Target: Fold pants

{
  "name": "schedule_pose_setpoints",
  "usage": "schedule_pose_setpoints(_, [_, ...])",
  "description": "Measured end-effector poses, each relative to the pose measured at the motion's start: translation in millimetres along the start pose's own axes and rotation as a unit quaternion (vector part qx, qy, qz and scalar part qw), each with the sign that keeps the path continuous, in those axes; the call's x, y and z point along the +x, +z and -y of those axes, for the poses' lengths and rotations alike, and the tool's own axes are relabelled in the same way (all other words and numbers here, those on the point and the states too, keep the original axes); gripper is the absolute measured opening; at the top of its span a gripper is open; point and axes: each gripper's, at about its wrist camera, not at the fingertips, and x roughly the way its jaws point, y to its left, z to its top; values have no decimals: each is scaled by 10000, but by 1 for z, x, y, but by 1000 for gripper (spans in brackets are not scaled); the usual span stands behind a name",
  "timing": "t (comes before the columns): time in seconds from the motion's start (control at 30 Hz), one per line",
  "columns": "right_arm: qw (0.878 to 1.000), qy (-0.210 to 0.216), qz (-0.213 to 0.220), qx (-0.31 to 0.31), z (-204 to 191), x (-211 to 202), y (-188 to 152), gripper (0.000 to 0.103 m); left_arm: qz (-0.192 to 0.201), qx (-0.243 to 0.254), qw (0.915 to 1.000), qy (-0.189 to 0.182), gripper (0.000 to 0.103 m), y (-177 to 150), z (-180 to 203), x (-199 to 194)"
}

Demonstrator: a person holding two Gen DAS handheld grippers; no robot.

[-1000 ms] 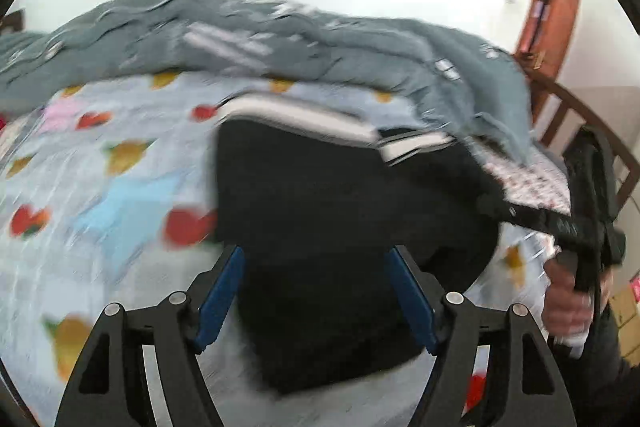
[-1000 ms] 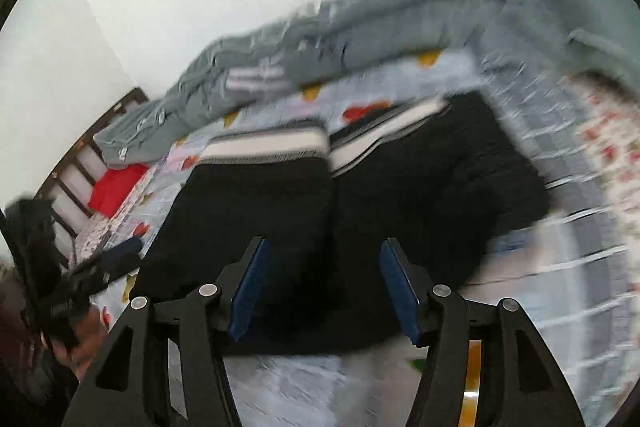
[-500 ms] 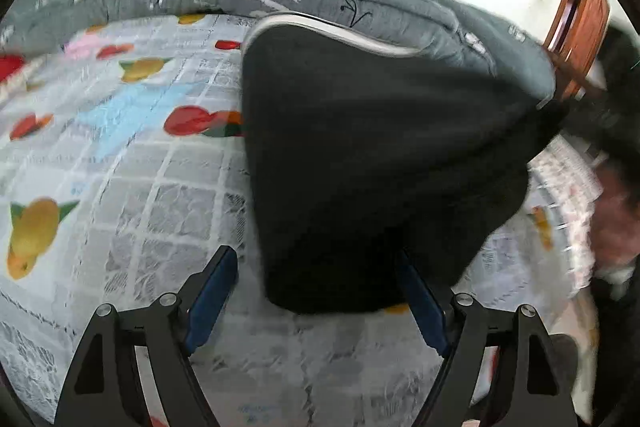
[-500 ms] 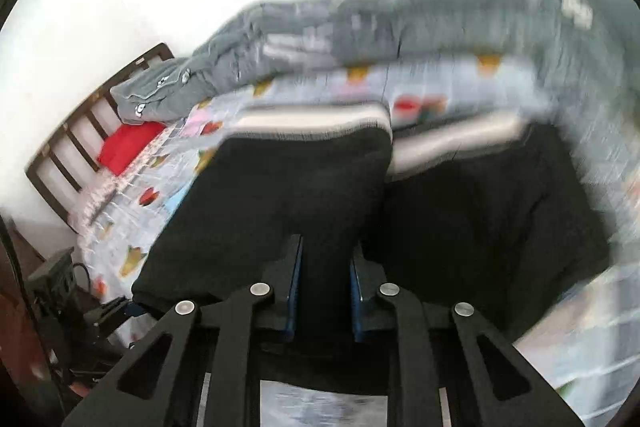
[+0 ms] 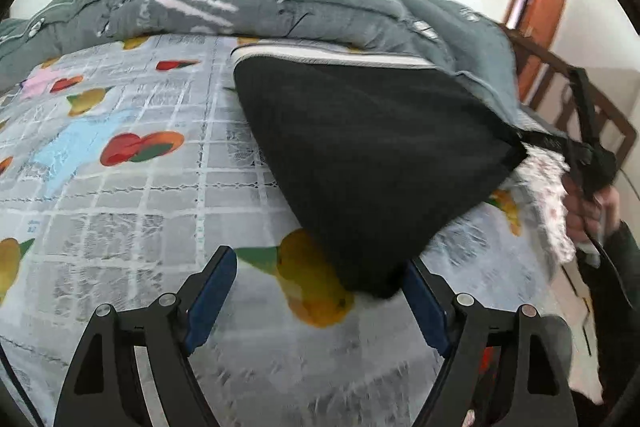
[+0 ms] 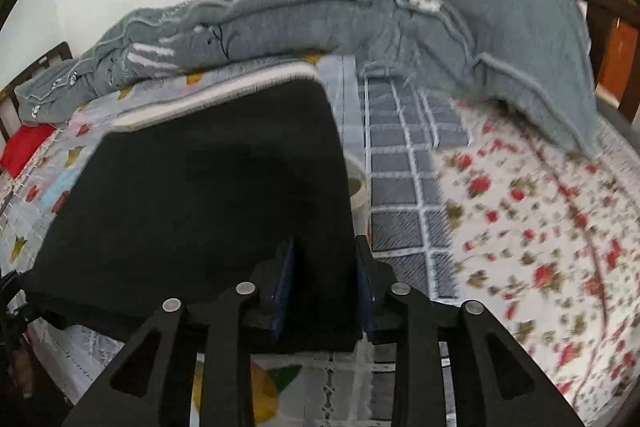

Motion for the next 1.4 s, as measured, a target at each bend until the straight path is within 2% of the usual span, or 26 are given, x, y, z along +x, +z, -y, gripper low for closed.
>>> schedule_pose_setpoints(0.1, [9986,-208,491,-30,-3,-26,11,28,159,-171,9995,-202,80,-1,-12,-21])
schedule_pose_setpoints(0.2, [9972,-100,695,-239,-15,-35,19,30,328,-332,9986,-240,79,8,-19,-28])
schedule_pose_setpoints(0.27, [9975,-97,614,-338,-24,-24,18,30,329,-253,9991,3,79,22,-15,-19])
schedule_pose_setpoints(0.33, [9987,-175,296,-382,-29,-4,13,30,319,-142,9993,126,79,35,-8,-6])
schedule_pose_setpoints(0.4, [9985,-361,58,-417,-32,16,-3,30,139,23,9991,412,79,44,-1,15])
schedule_pose_setpoints(0.5, [9984,-355,166,-398,-32,11,-10,30,-397,365,9948,866,81,38,13,57])
schedule_pose_setpoints(0.57, [9991,-270,17,-339,-29,4,-3,30,-299,526,9942,890,80,40,17,57])
schedule_pose_setpoints(0.6, [9991,-262,11,-345,-28,2,1,30,-251,636,9942,830,80,46,18,54])
schedule_pose_setpoints(0.67, [9984,-402,145,-359,-23,-8,10,38,-92,537,9964,654,80,58,10,49])
schedule_pose_setpoints(0.7, [9983,-447,222,-309,-21,-11,16,49,-79,367,9979,531,80,66,3,50])
schedule_pose_setpoints(0.73, [9984,-428,263,-244,-17,-11,21,54,-164,109,9992,353,78,74,-6,55])
schedule_pose_setpoints(0.8, [9994,-275,229,33,-8,-4,34,54,-321,-501,9981,-146,78,89,-30,72])
schedule_pose_setpoints(0.87, [9995,-101,79,281,-2,9,44,54,-357,-795,9957,-315,76,95,-43,87])
schedule_pose_setpoints(0.93, [9988,27,-137,463,2,28,49,54,-559,-1039,9922,-407,74,97,-54,109])
schedule_pose_setpoints(0.97, [9978,84,-331,573,4,42,49,54,-574,-1207,9889,-656,71,99,-61,118])
schedule_pose_setpoints(1.0, [9969,174,-345,686,7,48,49,54,-551,-1297,9867,-812,66,100,-64,122])
schedule_pose_setpoints(1.03, [9953,328,-302,863,11,52,49,54,-601,-1393,9836,-973,56,104,-68,127])
schedule_pose_setpoints(1.07, [9929,490,-350,1023,15,56,49,54,-702,-1497,9799,-1119,51,108,-72,134])
schedule_pose_setpoints(1.1, [9912,603,-405,1108,16,58,50,54,-741,-1579,9773,-1205,40,111,-75,139])
schedule_pose_setpoints(1.13, [9894,740,-456,1161,16,61,51,54,-713,-1574,9769,-1254,24,114,-78,140])
schedule_pose_setpoints(1.17, [9909,676,-467,1071,11,62,53,53,-642,-1444,9789,-1297,16,120,-80,138])
schedule_pose_setpoints(1.2, [9929,581,-453,939,6,62,55,50,-616,-1337,9803,-1315,15,124,-83,134])
schedule_pose_setpoints(1.27, [9976,246,-309,572,-14,53,60,38,-493,-1222,9838,-1219,13,130,-96,123])
schedule_pose_setpoints(1.3, [9981,238,-289,487,-22,50,63,31,-440,-1187,9855,-1131,13,131,-102,118])
schedule_pose_setpoints(1.4, [9959,676,-301,516,-42,44,66,22,-332,-1105,9908,-704,13,132,-134,96])
